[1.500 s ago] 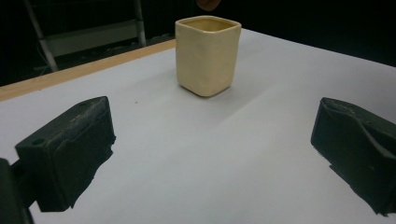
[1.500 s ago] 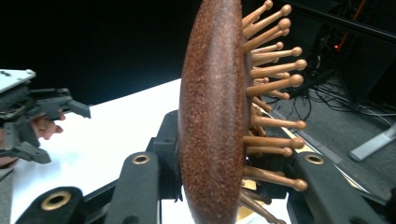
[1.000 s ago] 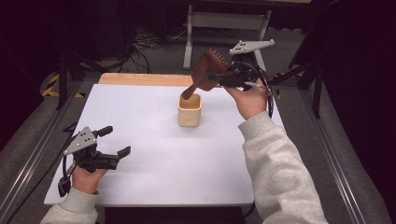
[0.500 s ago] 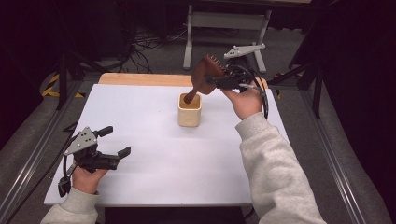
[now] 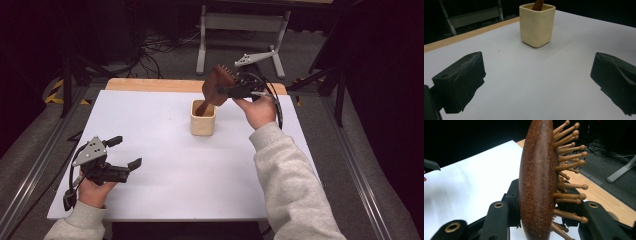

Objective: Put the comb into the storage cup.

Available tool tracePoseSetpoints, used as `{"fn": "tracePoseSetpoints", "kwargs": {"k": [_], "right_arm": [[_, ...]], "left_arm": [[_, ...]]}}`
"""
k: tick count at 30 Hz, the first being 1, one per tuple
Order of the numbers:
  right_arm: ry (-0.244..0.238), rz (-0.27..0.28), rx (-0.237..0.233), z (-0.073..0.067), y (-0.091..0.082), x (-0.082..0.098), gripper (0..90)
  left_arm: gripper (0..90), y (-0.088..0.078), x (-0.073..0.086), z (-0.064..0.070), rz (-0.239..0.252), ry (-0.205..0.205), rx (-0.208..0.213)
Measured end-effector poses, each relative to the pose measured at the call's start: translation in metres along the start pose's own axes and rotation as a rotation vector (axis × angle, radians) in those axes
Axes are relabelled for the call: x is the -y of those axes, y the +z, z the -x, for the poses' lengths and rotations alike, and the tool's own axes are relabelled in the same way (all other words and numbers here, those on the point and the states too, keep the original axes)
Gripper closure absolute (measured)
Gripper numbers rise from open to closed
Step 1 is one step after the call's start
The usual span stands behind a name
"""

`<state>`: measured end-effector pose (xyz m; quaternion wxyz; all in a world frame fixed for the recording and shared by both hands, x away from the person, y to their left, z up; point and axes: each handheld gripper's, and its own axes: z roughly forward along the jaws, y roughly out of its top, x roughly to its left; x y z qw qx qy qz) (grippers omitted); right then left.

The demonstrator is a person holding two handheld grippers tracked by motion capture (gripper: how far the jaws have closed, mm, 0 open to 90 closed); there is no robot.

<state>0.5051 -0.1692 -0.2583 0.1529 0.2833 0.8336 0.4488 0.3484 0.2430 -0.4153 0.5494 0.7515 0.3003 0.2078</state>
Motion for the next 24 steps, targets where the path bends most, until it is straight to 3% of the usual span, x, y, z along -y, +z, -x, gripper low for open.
{"fn": "tracePoseSetpoints", "kwargs": {"k": [24], "right_arm": [[0.025, -0.128, -0.037, 0.0, 0.033, 0.012, 55.1]], "left_arm": [[0.4, 0.0, 0.0, 0.0, -0.003, 0.001, -0.002]]}}
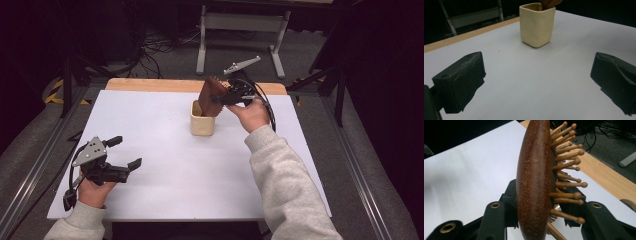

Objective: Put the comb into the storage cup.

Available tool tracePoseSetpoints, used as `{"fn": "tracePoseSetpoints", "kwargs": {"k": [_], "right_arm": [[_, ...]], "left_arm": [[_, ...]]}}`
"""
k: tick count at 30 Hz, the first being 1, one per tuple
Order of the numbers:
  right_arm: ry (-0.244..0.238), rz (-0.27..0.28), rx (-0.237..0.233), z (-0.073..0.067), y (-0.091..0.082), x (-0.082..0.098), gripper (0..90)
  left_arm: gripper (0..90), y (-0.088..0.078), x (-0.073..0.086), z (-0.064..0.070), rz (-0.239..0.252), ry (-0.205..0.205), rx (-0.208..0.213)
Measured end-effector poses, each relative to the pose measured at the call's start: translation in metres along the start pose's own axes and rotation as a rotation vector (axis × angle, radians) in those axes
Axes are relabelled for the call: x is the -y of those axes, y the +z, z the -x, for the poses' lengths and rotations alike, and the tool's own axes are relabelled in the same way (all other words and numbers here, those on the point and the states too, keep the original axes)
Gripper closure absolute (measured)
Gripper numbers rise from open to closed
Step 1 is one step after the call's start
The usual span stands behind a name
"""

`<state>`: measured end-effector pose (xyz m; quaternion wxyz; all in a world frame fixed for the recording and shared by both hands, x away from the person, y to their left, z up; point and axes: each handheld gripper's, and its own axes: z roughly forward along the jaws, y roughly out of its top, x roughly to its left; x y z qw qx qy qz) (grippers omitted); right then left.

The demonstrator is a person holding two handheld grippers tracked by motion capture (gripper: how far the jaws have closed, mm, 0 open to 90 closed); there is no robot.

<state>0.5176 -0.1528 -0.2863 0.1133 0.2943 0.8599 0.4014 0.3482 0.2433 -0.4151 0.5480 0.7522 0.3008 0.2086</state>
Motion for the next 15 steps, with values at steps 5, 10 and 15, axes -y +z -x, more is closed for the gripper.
{"fn": "tracePoseSetpoints", "kwargs": {"k": [5, 10, 15], "right_arm": [[-0.007, -0.013, 0.001, 0.0, 0.002, 0.001, 53.2], [-0.021, 0.014, 0.027, -0.001, -0.002, 0.0, 43.0], [-0.073, 0.106, 0.1, -0.004, -0.015, -0.003, 14.7]], "left_arm": [[0.5, 0.0, 0.0, 0.0, 0.002, 0.0, 0.0], [0.5, 0.0, 0.0, 0.001, 0.0, 0.004, 0.001], [0.5, 0.0, 0.0, 0.001, 0.007, -0.005, 0.004]]}}
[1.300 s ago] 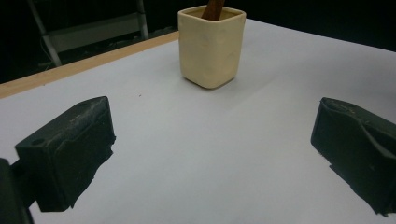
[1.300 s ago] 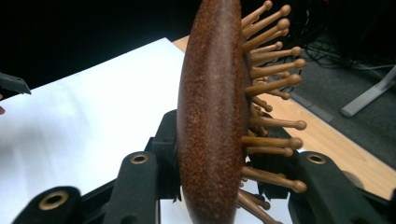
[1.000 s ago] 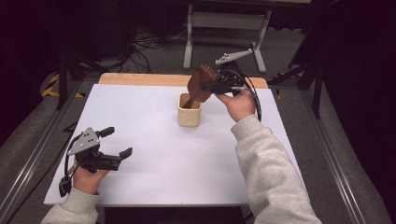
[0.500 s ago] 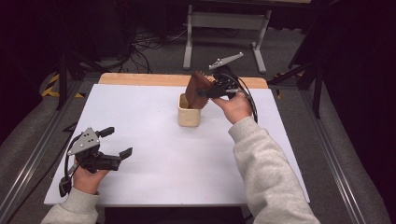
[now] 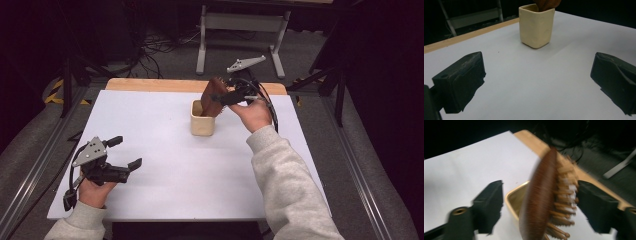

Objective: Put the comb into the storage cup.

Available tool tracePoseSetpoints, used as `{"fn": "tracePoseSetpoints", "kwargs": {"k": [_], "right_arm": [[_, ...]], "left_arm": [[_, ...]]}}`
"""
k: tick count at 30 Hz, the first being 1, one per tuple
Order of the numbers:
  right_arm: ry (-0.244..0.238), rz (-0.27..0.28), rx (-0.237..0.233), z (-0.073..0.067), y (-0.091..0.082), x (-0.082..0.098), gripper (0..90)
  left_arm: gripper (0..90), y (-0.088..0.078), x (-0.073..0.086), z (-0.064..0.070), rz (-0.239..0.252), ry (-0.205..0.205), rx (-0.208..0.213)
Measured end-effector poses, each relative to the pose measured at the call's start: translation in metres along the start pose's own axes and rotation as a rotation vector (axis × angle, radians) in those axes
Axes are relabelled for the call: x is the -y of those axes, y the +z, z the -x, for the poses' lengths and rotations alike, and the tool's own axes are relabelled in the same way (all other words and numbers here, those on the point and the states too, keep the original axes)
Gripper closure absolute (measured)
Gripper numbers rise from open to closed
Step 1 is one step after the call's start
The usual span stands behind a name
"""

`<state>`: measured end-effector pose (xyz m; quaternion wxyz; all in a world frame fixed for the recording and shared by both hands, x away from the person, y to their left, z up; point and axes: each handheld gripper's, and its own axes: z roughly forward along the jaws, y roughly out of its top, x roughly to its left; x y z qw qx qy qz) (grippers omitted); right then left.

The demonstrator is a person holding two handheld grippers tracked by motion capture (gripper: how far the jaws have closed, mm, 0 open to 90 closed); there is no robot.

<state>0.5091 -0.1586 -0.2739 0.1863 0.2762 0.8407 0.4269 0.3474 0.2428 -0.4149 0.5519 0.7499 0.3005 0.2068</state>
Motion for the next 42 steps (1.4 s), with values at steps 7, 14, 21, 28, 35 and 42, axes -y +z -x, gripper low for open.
{"fn": "tracePoseSetpoints", "kwargs": {"k": [7, 14, 21, 28, 35, 42], "right_arm": [[0.0, 0.054, 0.075, 0.006, -0.014, 0.002, 0.6], [0.002, 0.096, 0.074, 0.006, -0.031, 0.004, 0.2], [-0.011, 0.169, 0.049, -0.001, -0.053, 0.014, 0.1], [-0.025, 0.23, 0.023, -0.011, -0.077, 0.029, 0.1], [-0.035, 0.276, 0.015, -0.021, -0.104, 0.053, 0.1], [-0.041, 0.304, 0.013, -0.029, -0.125, 0.09, 0.2]], "left_arm": [[0.4, 0.0, 0.0, -0.001, -0.001, 0.004, -0.001], [0.4, 0.0, 0.0, -0.001, 0.001, 0.005, 0.0], [0.4, 0.0, 0.0, -0.001, 0.0, 0.01, 0.0], [0.4, -0.003, 0.001, -0.002, -0.009, 0.013, -0.001], [0.4, -0.011, 0.006, -0.003, -0.005, 0.011, -0.004], [1.3, -0.015, 0.01, -0.005, -0.001, 0.001, 0.003]]}}
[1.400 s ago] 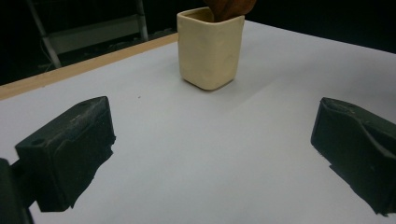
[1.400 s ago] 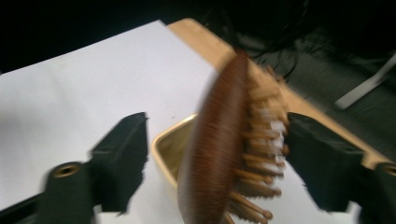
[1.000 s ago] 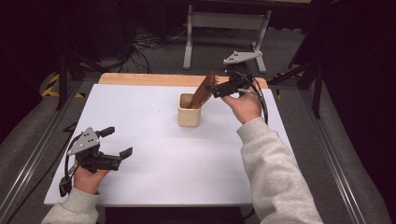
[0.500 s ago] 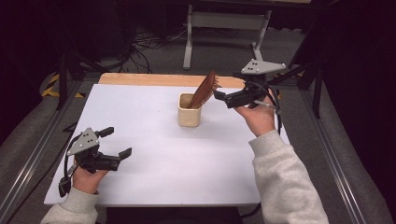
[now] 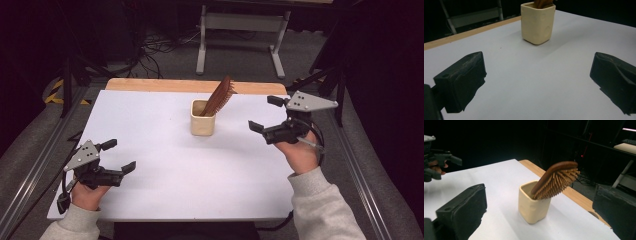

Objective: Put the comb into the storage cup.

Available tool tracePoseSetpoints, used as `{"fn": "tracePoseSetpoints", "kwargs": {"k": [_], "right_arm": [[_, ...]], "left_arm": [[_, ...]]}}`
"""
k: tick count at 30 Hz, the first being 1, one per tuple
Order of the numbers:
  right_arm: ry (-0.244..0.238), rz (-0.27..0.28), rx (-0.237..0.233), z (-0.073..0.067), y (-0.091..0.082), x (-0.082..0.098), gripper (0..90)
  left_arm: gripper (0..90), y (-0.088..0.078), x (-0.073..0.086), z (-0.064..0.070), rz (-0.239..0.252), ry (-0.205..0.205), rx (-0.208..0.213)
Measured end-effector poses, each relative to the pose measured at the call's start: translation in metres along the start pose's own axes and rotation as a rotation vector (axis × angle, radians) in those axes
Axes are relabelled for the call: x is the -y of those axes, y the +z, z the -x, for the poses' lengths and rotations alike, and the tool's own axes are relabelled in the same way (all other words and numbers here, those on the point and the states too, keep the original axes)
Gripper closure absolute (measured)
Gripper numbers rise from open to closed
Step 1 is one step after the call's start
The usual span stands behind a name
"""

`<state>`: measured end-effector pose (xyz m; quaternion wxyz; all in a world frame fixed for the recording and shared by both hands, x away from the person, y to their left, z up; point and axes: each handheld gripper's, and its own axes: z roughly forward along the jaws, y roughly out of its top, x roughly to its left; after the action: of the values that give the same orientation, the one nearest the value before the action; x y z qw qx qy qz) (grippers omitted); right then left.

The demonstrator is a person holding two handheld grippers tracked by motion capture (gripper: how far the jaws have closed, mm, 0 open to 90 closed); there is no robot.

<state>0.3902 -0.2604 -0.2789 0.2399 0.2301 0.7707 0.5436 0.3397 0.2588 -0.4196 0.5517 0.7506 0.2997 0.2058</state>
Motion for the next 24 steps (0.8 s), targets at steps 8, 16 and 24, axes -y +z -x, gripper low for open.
{"fn": "tracePoseSetpoints", "kwargs": {"k": [8, 16, 24], "right_arm": [[0.034, 0.001, 0.009, -0.007, -0.025, 0.041, 0.2], [0.078, 0.007, -0.008, -0.012, -0.038, 0.082, 0.3], [0.117, 0.015, -0.019, -0.019, -0.039, 0.124, 0.2]], "left_arm": [[2.0, -0.003, 0.003, 0.001, 0.006, 0.006, 0.007], [2.3, -0.008, 0.008, 0.001, 0.028, 0.017, 0.024], [1.6, -0.007, 0.016, -0.002, 0.043, 0.012, 0.035]]}}
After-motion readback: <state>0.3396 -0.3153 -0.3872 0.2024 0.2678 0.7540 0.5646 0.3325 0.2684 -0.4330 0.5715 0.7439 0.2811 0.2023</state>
